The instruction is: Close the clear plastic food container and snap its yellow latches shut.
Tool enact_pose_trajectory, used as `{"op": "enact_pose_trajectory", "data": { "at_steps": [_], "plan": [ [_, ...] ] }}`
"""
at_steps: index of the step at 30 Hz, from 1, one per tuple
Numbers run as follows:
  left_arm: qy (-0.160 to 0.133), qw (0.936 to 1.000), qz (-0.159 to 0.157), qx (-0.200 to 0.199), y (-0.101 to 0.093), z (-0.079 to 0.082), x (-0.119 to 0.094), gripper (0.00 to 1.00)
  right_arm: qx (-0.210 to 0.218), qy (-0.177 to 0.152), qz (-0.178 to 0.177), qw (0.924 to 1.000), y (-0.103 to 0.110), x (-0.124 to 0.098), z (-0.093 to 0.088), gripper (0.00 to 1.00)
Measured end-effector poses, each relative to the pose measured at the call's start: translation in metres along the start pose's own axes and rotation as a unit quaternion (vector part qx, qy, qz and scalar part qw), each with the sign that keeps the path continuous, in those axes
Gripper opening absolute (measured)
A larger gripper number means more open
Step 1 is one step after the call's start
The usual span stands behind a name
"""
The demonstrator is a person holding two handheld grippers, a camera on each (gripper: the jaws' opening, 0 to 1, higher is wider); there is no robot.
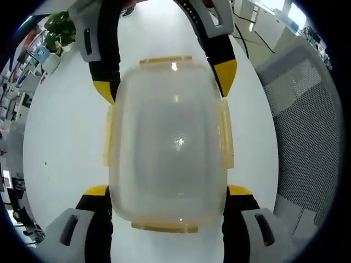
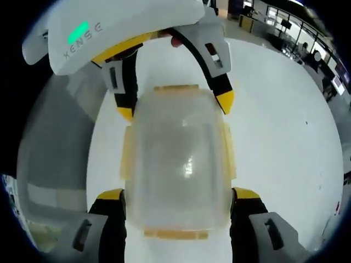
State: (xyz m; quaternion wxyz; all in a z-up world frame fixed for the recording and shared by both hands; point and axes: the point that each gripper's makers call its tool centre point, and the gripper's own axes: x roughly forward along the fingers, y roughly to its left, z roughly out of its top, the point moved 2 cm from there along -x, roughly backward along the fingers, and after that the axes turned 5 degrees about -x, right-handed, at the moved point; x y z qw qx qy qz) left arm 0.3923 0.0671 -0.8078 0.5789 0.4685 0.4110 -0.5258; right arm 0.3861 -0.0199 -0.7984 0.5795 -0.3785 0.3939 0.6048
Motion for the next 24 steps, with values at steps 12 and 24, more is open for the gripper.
{"op": "enact_pose_trajectory", "data": {
  "at_steps": [12, 24],
  "plan": [
    [0.011, 0.9999, 0.002, -0.003, 0.000, -0.014, -0.002, 0.83, -0.003, -0.002, 0.000, 1.0000, -0.001, 0.006, 0.013, 0.78],
    [0.015, 0.9998, 0.004, -0.011, -0.002, -0.032, -0.006, 0.84, -0.010, -0.001, 0.002, 0.9999, -0.001, 0.014, 0.030, 0.78]
  ]
}}
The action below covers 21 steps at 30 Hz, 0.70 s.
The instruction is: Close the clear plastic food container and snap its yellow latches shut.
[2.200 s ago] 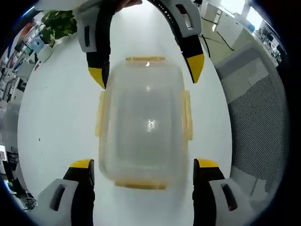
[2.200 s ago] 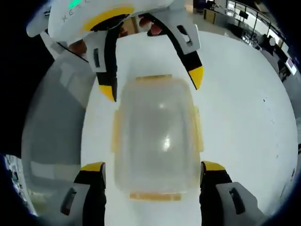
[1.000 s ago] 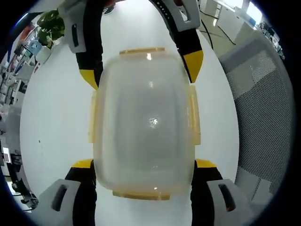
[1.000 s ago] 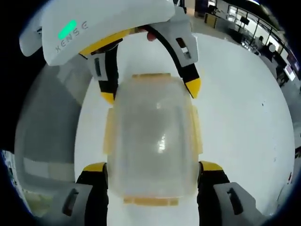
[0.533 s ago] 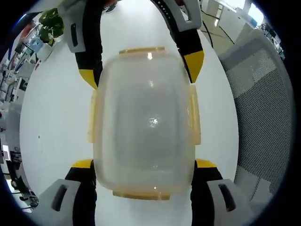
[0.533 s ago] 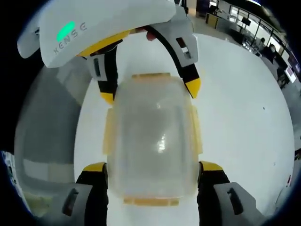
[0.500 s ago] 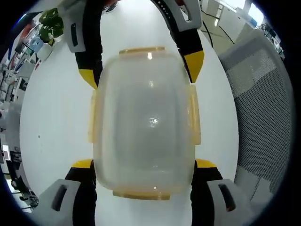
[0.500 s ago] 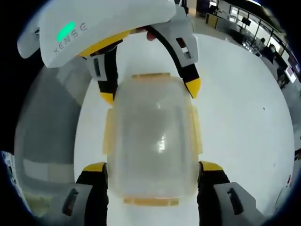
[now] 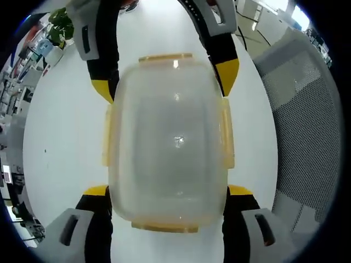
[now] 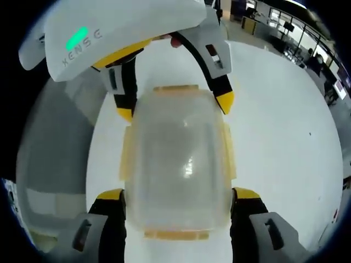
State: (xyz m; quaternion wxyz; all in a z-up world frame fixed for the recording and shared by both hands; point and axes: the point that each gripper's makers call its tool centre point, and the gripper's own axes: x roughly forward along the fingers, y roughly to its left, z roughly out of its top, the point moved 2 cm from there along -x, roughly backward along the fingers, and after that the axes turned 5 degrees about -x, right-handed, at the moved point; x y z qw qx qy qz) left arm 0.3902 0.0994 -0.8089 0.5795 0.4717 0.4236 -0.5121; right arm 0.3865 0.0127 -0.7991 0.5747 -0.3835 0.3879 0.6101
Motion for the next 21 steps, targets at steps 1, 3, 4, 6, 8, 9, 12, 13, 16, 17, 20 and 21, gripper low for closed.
{"op": "enact_pose_trajectory", "data": {
  "at_steps": [1, 3, 4, 6, 8, 9, 12, 13, 16, 17, 20, 21],
  "plan": [
    [0.000, 1.0000, 0.000, -0.001, 0.000, -0.002, 0.000, 0.84, -0.001, 0.000, 0.000, 1.0000, 0.000, 0.001, 0.002, 0.78],
    [0.001, 1.0000, 0.000, -0.001, 0.000, -0.005, -0.001, 0.84, -0.001, 0.000, 0.000, 1.0000, 0.000, 0.002, 0.005, 0.78],
    [0.001, 1.0000, 0.000, -0.002, 0.000, -0.008, -0.002, 0.84, -0.002, 0.000, 0.001, 1.0000, 0.000, 0.003, 0.007, 0.78],
    [0.002, 1.0000, 0.000, -0.002, 0.000, -0.012, -0.002, 0.84, -0.002, -0.001, 0.001, 1.0000, -0.001, 0.005, 0.011, 0.78],
    [0.004, 1.0000, 0.000, -0.003, 0.000, -0.015, -0.003, 0.84, -0.002, -0.001, 0.000, 1.0000, -0.001, 0.007, 0.015, 0.78],
    [0.006, 1.0000, 0.000, -0.002, 0.000, -0.017, -0.003, 0.84, -0.002, -0.001, 0.000, 1.0000, -0.001, 0.007, 0.016, 0.78],
    [0.008, 1.0000, 0.000, -0.003, 0.000, -0.021, -0.004, 0.84, -0.002, 0.001, 0.000, 1.0000, -0.001, 0.009, 0.020, 0.79],
    [0.008, 1.0000, 0.000, -0.003, 0.001, -0.024, -0.004, 0.84, -0.002, 0.000, 0.000, 1.0000, -0.001, 0.010, 0.022, 0.79],
    [0.008, 1.0000, -0.001, -0.004, 0.001, -0.028, -0.005, 0.84, -0.003, -0.001, 0.001, 1.0000, -0.001, 0.011, 0.026, 0.79],
    [0.008, 1.0000, -0.001, -0.006, 0.001, -0.030, -0.006, 0.84, -0.004, -0.001, 0.001, 1.0000, -0.001, 0.012, 0.028, 0.79],
    [0.007, 0.9999, -0.001, -0.008, 0.000, -0.034, -0.007, 0.84, -0.006, -0.001, 0.002, 1.0000, -0.002, 0.014, 0.032, 0.79],
    [0.008, 0.9999, -0.001, -0.009, 0.000, -0.036, -0.007, 0.84, -0.007, 0.000, 0.002, 1.0000, -0.002, 0.015, 0.033, 0.78]
  ]
}}
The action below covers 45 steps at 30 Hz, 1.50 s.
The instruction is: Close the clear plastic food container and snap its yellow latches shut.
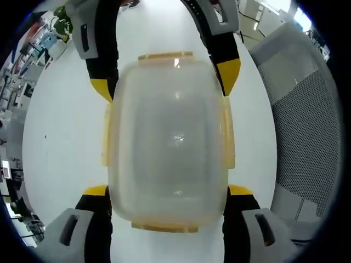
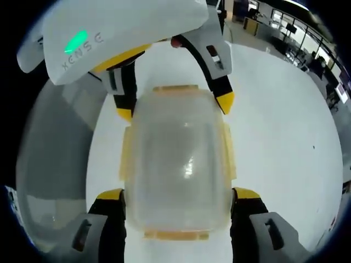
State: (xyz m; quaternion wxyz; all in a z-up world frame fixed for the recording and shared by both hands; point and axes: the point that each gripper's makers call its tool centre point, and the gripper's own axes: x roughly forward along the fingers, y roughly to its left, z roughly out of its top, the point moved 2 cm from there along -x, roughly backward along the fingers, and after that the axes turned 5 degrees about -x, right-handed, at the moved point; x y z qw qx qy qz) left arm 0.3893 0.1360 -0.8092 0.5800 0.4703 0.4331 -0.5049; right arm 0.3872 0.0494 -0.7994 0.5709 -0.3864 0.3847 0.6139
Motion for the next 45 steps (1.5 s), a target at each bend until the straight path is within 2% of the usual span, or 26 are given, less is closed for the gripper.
{"op": "enact_pose_trajectory", "data": {
  "at_steps": [14, 33, 45],
  "plan": [
    [0.009, 0.9999, -0.004, -0.002, 0.000, -0.022, -0.003, 0.85, -0.001, -0.003, -0.001, 1.0000, 0.002, 0.009, 0.021, 0.79],
    [0.009, 0.9999, -0.010, -0.007, 0.000, -0.024, -0.002, 0.85, -0.002, -0.007, 0.000, 1.0000, 0.001, 0.009, 0.020, 0.79],
    [0.009, 0.9999, -0.010, -0.007, 0.008, -0.024, -0.001, 0.86, 0.000, -0.006, -0.002, 1.0000, -0.007, 0.009, 0.020, 0.79]
  ]
}}
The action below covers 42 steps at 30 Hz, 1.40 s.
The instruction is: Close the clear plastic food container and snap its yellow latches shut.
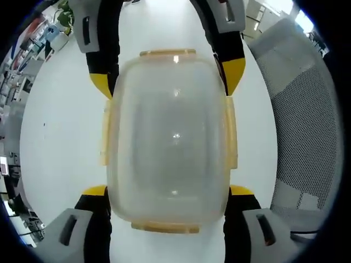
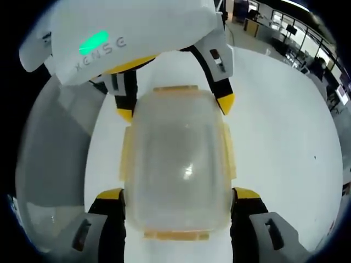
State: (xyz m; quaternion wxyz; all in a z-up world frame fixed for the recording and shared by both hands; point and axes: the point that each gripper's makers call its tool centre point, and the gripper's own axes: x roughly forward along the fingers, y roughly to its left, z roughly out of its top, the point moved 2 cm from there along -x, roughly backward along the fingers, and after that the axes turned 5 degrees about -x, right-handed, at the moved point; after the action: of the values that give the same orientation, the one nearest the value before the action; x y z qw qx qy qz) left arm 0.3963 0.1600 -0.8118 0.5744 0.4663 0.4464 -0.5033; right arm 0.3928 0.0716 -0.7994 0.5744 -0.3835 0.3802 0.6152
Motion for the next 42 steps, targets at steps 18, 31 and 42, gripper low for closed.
{"op": "enact_pose_trajectory", "data": {
  "at_steps": [18, 31, 42],
  "plan": [
    [-0.002, 1.0000, -0.002, 0.000, 0.017, 0.001, 0.002, 0.86, 0.002, -0.002, -0.001, 1.0000, -0.017, -0.001, 0.000, 0.79],
    [-0.006, 1.0000, -0.003, 0.000, 0.031, 0.000, 0.002, 0.86, 0.005, -0.002, -0.002, 1.0000, -0.031, -0.002, 0.001, 0.79],
    [-0.003, 1.0000, -0.003, 0.003, 0.046, 0.001, 0.003, 0.86, 0.007, -0.004, -0.005, 1.0000, -0.045, -0.003, 0.000, 0.79]
  ]
}}
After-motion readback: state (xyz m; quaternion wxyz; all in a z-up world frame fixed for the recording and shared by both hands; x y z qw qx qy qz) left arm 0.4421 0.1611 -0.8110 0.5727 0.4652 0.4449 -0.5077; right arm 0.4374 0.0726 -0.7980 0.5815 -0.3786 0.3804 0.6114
